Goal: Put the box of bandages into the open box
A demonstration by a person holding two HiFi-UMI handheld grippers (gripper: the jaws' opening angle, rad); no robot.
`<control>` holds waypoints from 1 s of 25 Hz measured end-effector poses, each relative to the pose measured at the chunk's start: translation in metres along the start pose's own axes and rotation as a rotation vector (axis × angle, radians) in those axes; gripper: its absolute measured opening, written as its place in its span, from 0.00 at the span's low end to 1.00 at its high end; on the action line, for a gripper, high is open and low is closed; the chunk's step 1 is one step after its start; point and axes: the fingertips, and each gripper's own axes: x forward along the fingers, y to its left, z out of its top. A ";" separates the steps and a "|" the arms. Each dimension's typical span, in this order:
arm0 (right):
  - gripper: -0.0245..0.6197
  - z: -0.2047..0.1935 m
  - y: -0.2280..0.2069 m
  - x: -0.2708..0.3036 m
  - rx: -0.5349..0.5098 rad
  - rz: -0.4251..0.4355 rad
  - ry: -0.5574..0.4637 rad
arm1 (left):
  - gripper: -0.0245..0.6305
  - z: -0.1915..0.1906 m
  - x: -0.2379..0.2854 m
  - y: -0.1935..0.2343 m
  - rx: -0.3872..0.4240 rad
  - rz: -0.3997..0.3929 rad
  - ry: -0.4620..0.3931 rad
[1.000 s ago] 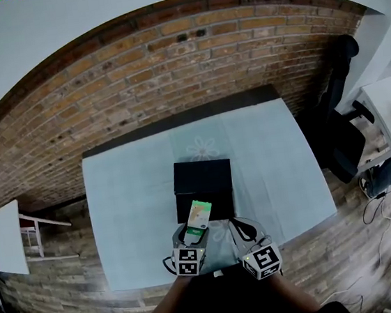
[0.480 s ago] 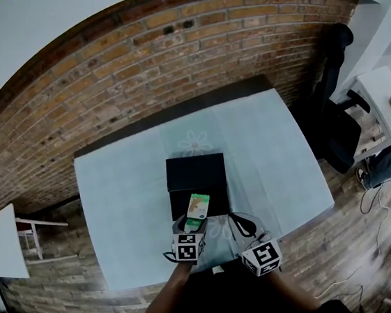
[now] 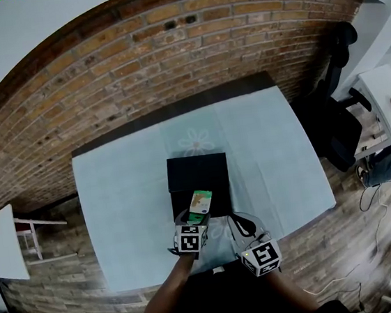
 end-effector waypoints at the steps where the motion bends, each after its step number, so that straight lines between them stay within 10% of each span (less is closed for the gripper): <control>1: 0.04 -0.001 -0.001 0.001 0.002 -0.001 0.003 | 0.52 0.000 0.002 0.001 -0.002 0.002 0.006; 25: 0.04 -0.006 -0.018 0.024 0.031 -0.019 0.040 | 0.54 -0.016 0.041 0.012 0.000 0.012 0.130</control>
